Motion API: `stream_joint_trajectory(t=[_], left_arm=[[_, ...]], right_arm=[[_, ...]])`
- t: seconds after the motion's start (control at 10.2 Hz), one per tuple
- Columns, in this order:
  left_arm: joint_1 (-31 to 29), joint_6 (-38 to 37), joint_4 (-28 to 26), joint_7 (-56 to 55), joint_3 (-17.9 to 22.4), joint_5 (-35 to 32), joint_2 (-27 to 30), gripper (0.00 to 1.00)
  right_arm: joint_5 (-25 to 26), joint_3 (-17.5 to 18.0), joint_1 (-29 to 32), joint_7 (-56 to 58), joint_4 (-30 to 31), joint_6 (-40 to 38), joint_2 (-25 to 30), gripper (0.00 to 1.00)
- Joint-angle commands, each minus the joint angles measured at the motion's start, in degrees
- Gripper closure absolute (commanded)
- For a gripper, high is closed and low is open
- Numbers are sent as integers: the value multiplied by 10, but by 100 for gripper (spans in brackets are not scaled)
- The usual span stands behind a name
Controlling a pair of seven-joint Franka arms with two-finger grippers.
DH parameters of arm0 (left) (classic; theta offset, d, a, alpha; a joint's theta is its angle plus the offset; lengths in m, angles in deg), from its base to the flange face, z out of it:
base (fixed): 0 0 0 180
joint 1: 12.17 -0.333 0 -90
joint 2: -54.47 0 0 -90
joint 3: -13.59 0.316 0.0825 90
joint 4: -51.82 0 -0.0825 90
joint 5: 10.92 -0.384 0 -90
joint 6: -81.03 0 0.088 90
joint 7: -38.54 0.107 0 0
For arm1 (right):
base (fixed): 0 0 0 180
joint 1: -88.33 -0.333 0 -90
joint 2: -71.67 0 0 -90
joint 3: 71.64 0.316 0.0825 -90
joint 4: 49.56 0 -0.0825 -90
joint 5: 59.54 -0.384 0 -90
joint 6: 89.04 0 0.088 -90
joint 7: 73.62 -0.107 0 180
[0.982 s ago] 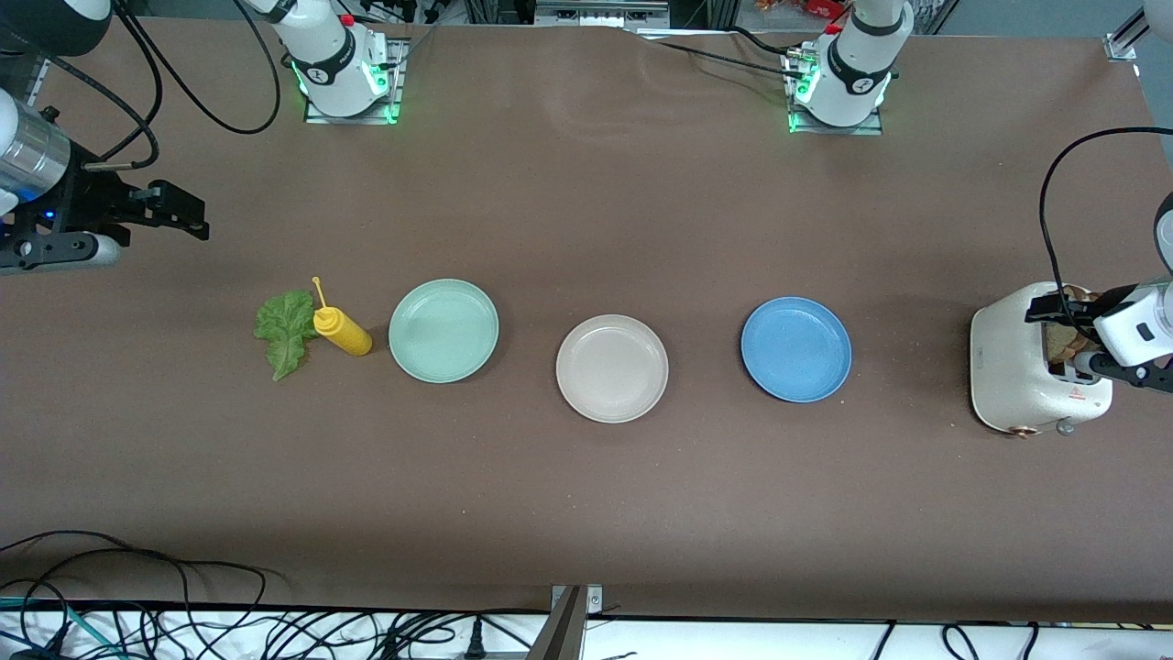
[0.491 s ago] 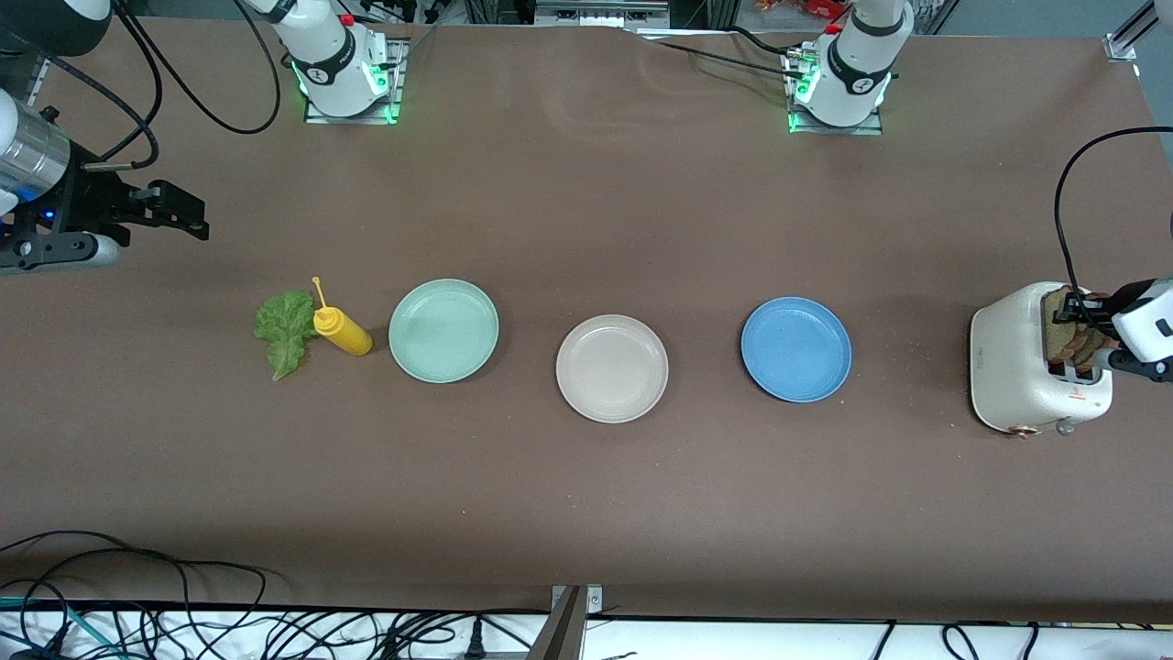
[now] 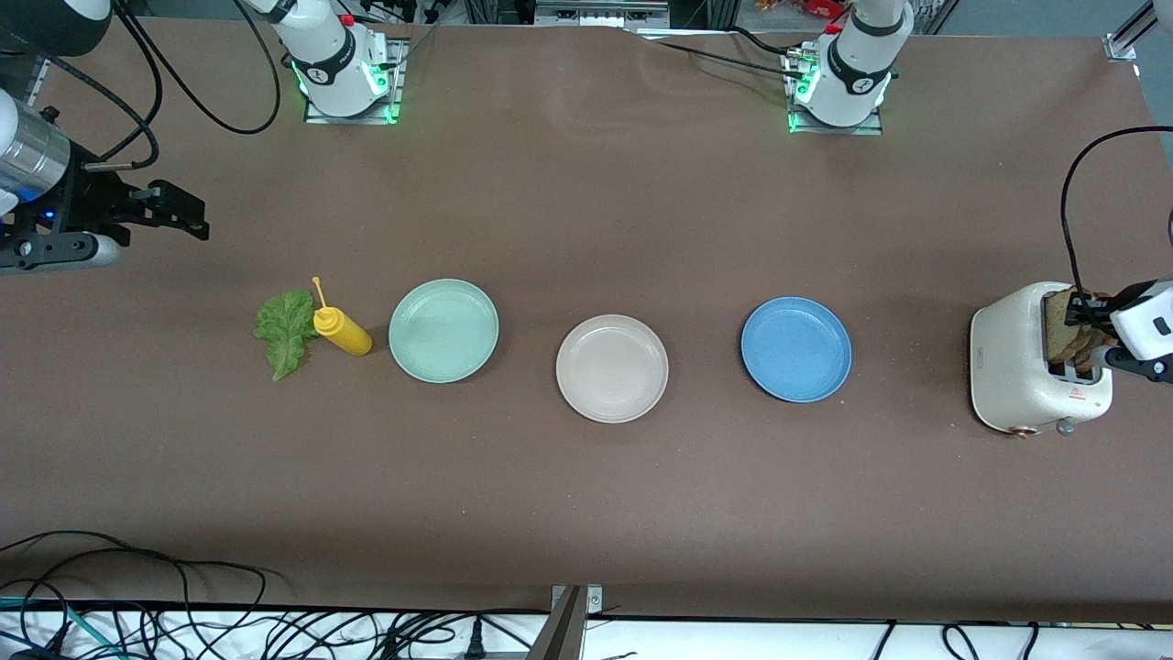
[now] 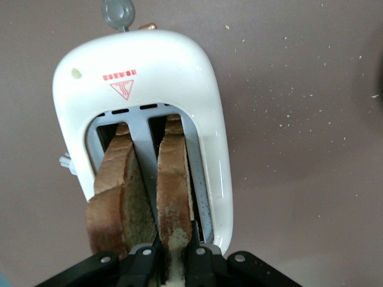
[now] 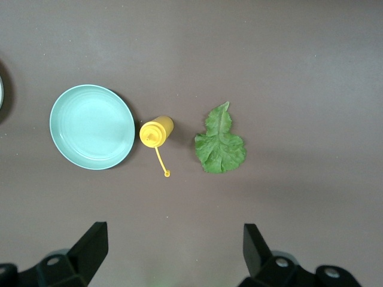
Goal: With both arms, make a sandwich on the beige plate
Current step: 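Close the left gripper on one bread slice in the toaster, then lift the bread slice out of the toaster with the left gripper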
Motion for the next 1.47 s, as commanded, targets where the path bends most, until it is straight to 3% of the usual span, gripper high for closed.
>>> stream_joint_trajectory(t=[0.0,0.29,0.49,0.79,1.08,1.38], left_arm=[[-1,-4,27,39,-3,-14,12,100],[14,-46,83,52,-5,-14,12,100],[54,-114,142,51,-4,-9,11,100],[136,-197,186,42,-4,-1,12,100],[183,-212,188,-21,-4,104,11,100],[273,-212,187,-132,-5,161,-15,100]], right_arm=[[-5,-2,0,-2,4,0,5,0],[-5,-1,0,-2,4,0,5,0],[-4,-2,0,-2,4,0,5,0],[-5,-2,2,-2,4,0,5,0],[-5,-2,2,-2,4,0,2,0],[-5,-2,2,-2,4,0,2,0]])
